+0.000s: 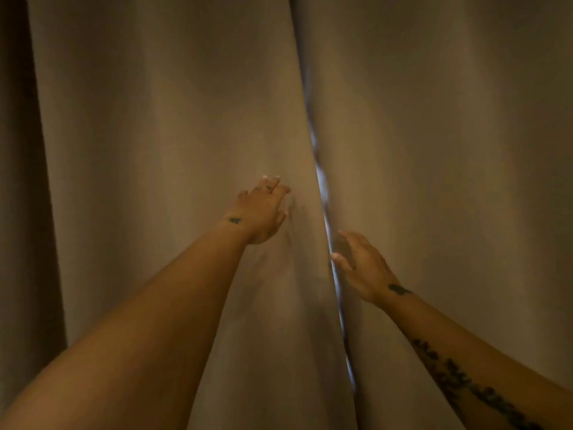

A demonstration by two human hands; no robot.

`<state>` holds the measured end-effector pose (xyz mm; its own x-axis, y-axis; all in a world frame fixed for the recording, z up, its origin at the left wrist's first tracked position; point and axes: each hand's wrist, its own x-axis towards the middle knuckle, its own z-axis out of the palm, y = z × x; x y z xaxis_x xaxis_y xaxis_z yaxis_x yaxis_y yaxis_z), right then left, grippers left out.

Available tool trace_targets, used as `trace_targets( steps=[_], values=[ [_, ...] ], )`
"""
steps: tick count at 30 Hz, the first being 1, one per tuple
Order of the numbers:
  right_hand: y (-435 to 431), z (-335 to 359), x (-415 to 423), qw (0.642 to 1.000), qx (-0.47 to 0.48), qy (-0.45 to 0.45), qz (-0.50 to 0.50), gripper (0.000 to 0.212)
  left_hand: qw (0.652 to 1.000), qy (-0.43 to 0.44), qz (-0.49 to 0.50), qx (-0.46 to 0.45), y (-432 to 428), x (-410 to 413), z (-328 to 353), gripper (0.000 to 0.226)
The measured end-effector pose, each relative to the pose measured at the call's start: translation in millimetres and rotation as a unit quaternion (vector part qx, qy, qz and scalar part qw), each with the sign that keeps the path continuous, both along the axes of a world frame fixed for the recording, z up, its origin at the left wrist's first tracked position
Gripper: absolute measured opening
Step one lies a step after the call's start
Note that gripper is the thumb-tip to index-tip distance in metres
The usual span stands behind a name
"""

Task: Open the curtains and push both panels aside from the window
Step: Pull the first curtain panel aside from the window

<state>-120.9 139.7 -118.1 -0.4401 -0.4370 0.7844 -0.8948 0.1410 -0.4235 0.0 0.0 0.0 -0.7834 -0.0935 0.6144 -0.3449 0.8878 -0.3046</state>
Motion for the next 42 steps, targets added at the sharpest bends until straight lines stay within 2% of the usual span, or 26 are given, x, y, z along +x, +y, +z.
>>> trace_targets(
  steps=[3, 6, 9, 14, 16, 21, 26, 31, 35, 40, 42],
  values=[
    [-19.7, 5.4, -15.8, 0.996, -0.088, -0.011, 0.018, 0.038, 0.998, 0.019, 0.008, -0.053, 5.6, -21.8, 25.7, 0.052],
    [-47.0, 6.2, -25.9, 0.993, -0.102, -0.051, 0.033, 0.052, 0.992, 0.004, 0.02, -0.122, 15.5, -42.1, 44.9, 0.05],
    [-65.6, 7.6, -33.5, 0.989, -0.121, -0.049, 0.064, 0.066, 0.981, -0.037, 0.056, -0.184, 21.3, -60.7, 55.0, 0.05],
    [-91.6, 10.3, -43.8, 0.983, -0.148, -0.07, 0.088, 0.079, 0.944, -0.099, 0.125, -0.289, 20.3, -88.8, 62.8, 0.049],
    [-102.7, 9.6, -47.1, 0.981, -0.148, -0.083, 0.095, 0.079, 0.94, -0.114, 0.148, -0.286, 14.7, -95.7, 65.8, 0.05],
    [-125.5, 10.3, -48.7, 0.991, -0.081, -0.053, 0.09, 0.057, 0.938, -0.131, 0.178, -0.266, -12.7, -91.9, 72.8, 0.049],
    [-155.5, 11.4, -40.4, 0.992, -0.065, -0.045, 0.103, 0.084, 0.938, -0.115, 0.198, -0.262, -49.1, -73.1, 71.7, 0.046],
    [-179.5, 14.2, -23.1, 0.984, -0.079, -0.031, 0.159, 0.084, 0.936, -0.099, 0.223, -0.255, -78.6, -52.1, 70.6, 0.048],
    [-203.3, 15.9, -3.2, 0.981, -0.078, -0.032, 0.172, 0.047, 0.938, -0.08, 0.252, -0.223, -108.1, -34.6, 68.9, 0.051],
    [-241.6, 12.4, 22.0, 0.979, -0.094, -0.002, 0.182, 0.071, 0.938, -0.069, 0.275, -0.201, -143.5, -8.9, 64.6, 0.052],
    [-262.7, 11.0, 29.3, 0.98, -0.11, 0.013, 0.168, 0.065, 0.934, -0.064, 0.286, -0.204, -156.9, 1.1, 62.4, 0.053]
  ],
)
